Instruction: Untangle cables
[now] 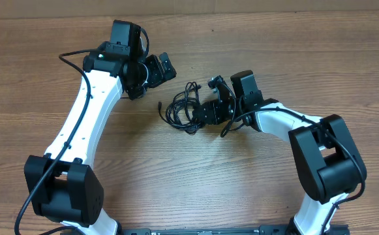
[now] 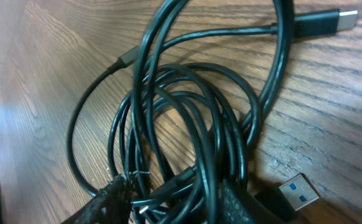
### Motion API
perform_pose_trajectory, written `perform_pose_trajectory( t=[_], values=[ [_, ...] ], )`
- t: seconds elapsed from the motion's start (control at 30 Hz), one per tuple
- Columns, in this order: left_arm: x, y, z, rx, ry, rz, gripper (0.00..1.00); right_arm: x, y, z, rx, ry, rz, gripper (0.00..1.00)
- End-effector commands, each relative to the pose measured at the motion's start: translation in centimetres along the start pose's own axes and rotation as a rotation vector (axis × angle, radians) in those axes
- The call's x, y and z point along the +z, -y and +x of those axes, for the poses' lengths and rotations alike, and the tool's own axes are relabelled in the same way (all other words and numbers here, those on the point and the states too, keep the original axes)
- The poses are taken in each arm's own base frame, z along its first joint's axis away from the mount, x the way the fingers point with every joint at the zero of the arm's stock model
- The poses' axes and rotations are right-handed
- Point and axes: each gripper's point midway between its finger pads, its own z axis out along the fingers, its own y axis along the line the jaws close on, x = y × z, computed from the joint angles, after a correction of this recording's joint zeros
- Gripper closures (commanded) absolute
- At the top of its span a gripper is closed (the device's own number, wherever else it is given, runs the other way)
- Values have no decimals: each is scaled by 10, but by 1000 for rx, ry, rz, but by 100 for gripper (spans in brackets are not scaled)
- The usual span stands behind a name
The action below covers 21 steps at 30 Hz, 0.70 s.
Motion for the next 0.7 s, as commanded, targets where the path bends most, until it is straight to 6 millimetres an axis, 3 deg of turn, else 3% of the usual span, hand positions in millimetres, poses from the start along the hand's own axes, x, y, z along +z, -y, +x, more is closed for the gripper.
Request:
perform_pose_trajectory(
  t=[0.0,0.13,0.23,0.5,0.67],
  values=[
    [-1,6,0,27,-2,11,0,3,-2,-3,-2,4,-14,58],
    [0,5,2,25,-11,6,0,6,9,-1,6,3,36,62],
    [0,2,6,20,-27,-6,0,5,34,-3,44,24,169,55],
    [0,0,8,16,-37,-13,0,2,33,-25,15,99,161,51],
    [1,1,8,17,-35,-11,0,7,31,-19,19,81,144,53]
  ],
)
